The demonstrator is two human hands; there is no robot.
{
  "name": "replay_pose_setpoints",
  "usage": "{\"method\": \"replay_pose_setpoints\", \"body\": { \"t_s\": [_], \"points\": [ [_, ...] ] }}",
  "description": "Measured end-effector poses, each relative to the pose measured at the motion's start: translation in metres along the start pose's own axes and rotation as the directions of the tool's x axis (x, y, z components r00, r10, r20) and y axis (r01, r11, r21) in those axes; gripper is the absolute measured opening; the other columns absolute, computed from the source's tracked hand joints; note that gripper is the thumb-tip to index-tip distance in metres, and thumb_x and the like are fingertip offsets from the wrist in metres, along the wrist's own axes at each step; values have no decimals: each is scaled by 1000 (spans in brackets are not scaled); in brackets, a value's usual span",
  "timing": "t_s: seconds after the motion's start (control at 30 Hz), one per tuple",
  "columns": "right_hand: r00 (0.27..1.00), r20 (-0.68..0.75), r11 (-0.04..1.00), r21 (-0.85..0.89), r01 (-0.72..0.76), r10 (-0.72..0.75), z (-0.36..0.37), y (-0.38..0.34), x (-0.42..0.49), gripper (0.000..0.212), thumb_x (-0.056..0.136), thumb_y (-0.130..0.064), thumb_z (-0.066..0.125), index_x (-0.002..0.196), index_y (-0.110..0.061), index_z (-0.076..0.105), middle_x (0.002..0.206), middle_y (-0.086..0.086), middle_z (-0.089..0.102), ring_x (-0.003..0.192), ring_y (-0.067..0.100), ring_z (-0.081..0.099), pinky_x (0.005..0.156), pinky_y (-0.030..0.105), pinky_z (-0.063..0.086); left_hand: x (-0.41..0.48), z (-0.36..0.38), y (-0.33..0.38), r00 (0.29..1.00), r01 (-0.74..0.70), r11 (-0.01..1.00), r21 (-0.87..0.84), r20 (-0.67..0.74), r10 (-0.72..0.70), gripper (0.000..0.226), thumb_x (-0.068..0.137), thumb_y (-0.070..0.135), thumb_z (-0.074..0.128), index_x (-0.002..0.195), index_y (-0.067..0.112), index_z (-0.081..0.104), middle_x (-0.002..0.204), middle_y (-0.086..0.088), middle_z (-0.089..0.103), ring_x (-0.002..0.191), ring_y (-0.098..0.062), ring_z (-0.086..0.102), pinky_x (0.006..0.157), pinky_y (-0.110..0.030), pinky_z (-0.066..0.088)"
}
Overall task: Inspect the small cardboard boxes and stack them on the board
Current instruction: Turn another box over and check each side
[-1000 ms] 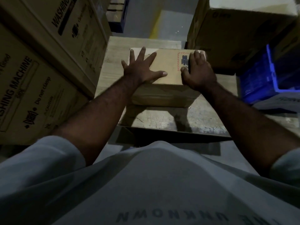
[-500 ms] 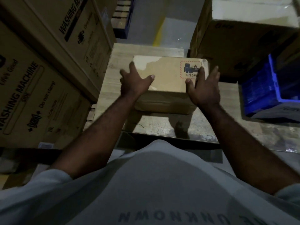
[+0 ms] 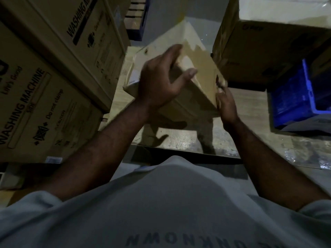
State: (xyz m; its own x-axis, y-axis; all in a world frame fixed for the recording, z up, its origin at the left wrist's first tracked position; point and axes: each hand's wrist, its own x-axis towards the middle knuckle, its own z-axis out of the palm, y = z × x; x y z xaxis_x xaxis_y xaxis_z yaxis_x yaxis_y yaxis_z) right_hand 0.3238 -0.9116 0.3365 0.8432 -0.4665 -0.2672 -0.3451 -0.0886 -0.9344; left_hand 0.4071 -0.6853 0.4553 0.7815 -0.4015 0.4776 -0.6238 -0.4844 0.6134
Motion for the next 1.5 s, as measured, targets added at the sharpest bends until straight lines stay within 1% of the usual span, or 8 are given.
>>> {"method": "replay_pose_setpoints", "body": {
  "t_s": [0.2,0.27,0.43,0.6,0.8,0.97,1.17,1.5],
  "points": [
    [958,80,927,241,-288,277,2,6,-18,47,113,-43,30,128,-17,66,95,-6,75,77,6,73,58,19,55,-22,47,22,845,-371,903,215,482,232,80,91,48,68,159,20,35,165,-4,33,152,-25,32,117,-46,30],
    [965,53,927,267,-261,257,-7,5,-20,40,113,-40,34,114,-23,70,94,-7,79,89,14,74,67,25,56,-32,66,31,779,-443,870,216,573,254,91,89,40,72,163,21,23,170,-2,21,156,-23,19,123,-44,20],
    [991,-88,915,399,-60,103,-37,-8,-33,42,113,-38,32,129,-20,66,117,-2,77,109,15,72,91,34,55,-45,89,45,737,-527,815,239,606,299,90,87,42,73,161,15,29,168,-9,24,156,-29,19,125,-46,12],
    [922,-152,933,-113,342,-356,-48,-37,-62,57,111,-44,41,161,-18,36,154,0,52,138,9,54,108,32,52,-42,62,29,844,-396,850,347,502,188,100,89,53,68,164,13,16,172,-11,7,158,-29,4,128,-49,8],
    [809,207,456,-737,499,-551,-25,-54,-84,74,103,-41,56,164,-11,27,170,13,26,160,29,15,127,49,22,-40,39,-5,853,-309,784,538,521,-21,108,84,65,67,164,17,12,170,-18,7,157,-35,7,126,-52,13],
    [839,296,221,-876,429,-457,-16,-40,-83,81,97,-39,62,162,-6,28,169,21,25,158,36,19,127,50,19,-47,42,-10,843,-289,794,535,536,-54,109,81,73,63,164,26,10,171,-17,6,157,-37,7,126,-52,9],
    [852,315,155,-899,409,-418,-14,-42,-81,85,93,-39,63,162,-4,27,168,23,25,157,38,20,127,51,20,-45,43,-8,848,-258,805,534,525,-75,108,81,76,61,164,27,14,171,-16,7,157,-35,8,126,-51,10],
    [884,226,318,-873,371,-410,-19,-73,-68,92,97,-74,29,162,-8,28,170,18,22,159,32,17,127,50,15,-15,34,5,831,-246,828,504,549,-88,111,77,92,25,164,24,16,171,-14,11,157,-33,12,124,-54,10]
  ]
}}
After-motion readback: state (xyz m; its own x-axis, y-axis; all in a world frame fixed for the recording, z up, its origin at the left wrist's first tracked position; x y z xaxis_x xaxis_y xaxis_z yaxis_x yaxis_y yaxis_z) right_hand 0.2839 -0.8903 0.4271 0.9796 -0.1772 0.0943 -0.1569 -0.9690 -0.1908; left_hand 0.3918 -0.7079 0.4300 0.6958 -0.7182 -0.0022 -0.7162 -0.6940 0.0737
